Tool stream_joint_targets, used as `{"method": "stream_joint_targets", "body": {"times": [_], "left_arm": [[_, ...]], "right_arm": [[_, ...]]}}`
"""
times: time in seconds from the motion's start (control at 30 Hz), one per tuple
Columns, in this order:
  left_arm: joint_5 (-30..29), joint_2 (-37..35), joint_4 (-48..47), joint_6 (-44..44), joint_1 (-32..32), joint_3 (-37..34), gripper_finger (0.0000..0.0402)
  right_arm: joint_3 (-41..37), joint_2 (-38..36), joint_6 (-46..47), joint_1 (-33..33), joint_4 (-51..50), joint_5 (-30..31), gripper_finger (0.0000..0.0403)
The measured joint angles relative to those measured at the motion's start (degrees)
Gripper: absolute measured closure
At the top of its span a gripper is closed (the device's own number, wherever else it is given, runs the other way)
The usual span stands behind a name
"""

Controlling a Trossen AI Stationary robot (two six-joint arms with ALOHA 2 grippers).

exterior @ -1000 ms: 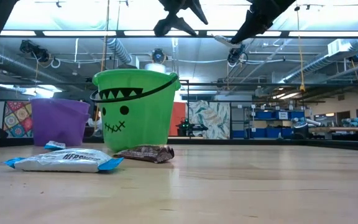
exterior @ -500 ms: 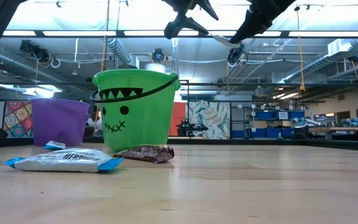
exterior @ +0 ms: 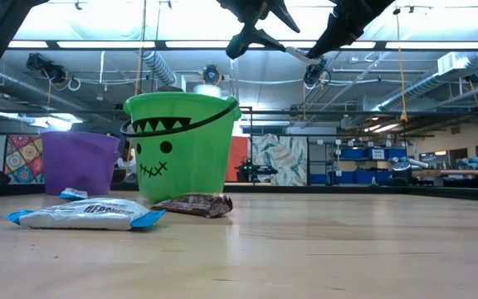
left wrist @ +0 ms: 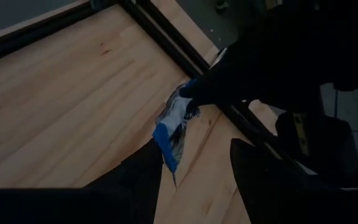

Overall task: Sort candy by brand, put in halloween buckets
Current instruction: Put the white chocolate bar into the violet bucket

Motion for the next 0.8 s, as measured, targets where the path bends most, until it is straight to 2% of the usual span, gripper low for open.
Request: {"method": "stream_joint_targets", "body": {"times": [0.5, 0.63, 0.8], "left_arm": [[2.28, 3.26, 3.93, -1.03, 0.00, -0.06, 0.0218], [2.28, 3.29, 4.47, -0.99, 0.31, -0.06, 0.0271], [2.45, 3.33, 4.39, -0.97, 0.79, -0.06, 0.0372]], "right_arm": [[0.00, 0.00, -0.90, -0.09, -0.02, 0.00, 0.0403], [0.01, -0.02, -0.90, -0.09, -0.02, 0.13, 0.0403], [0.05, -0.07, -1.28, -0.11, -0.02, 0.22, 0.0403]]}}
